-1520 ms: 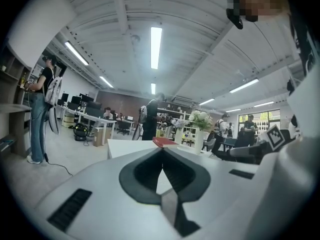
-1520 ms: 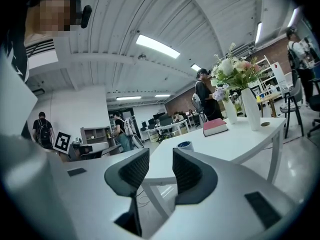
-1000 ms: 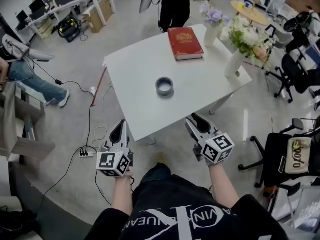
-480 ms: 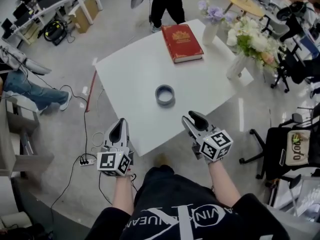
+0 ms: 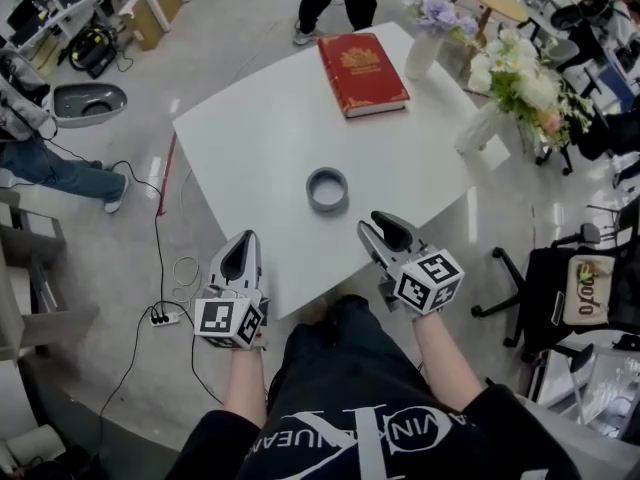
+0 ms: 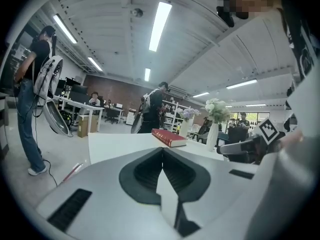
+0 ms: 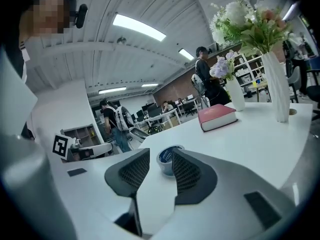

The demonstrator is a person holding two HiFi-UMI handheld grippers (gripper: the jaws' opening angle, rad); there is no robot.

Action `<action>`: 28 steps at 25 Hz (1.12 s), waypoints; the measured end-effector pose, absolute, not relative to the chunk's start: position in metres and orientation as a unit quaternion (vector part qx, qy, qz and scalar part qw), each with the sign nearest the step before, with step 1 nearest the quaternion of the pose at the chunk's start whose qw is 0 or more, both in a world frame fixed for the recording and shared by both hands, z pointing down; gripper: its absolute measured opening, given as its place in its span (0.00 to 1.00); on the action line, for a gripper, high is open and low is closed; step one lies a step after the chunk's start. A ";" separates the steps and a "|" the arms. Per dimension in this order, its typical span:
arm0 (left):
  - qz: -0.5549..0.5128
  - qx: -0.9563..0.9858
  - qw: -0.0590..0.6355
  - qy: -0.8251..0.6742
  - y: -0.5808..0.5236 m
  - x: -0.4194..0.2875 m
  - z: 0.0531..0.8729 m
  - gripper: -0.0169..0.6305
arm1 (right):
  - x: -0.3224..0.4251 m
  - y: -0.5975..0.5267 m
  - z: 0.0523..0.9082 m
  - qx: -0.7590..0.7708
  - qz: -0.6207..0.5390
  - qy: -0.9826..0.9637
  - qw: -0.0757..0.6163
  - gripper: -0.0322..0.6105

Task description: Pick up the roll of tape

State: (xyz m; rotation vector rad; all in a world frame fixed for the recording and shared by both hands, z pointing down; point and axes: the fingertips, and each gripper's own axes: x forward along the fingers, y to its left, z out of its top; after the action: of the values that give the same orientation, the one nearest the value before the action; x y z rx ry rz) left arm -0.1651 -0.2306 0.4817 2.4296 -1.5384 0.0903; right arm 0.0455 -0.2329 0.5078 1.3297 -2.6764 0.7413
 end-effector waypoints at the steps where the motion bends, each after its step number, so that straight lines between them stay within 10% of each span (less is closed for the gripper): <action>1: 0.031 0.836 0.133 -0.531 -0.234 -0.164 0.483 0.03 | 0.044 -0.239 0.509 0.429 0.242 -0.870 0.032 0.28; 28: 0.024 0.796 0.151 -0.585 -0.316 -0.177 0.490 0.03 | 0.004 -0.354 0.589 0.388 0.303 -0.831 0.258 0.27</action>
State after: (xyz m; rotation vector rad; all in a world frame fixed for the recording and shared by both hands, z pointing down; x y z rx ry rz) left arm -0.1771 -0.3164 0.4902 2.2862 -1.6805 0.0690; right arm 0.0044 -0.3544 0.5892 1.0518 -2.2538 0.8218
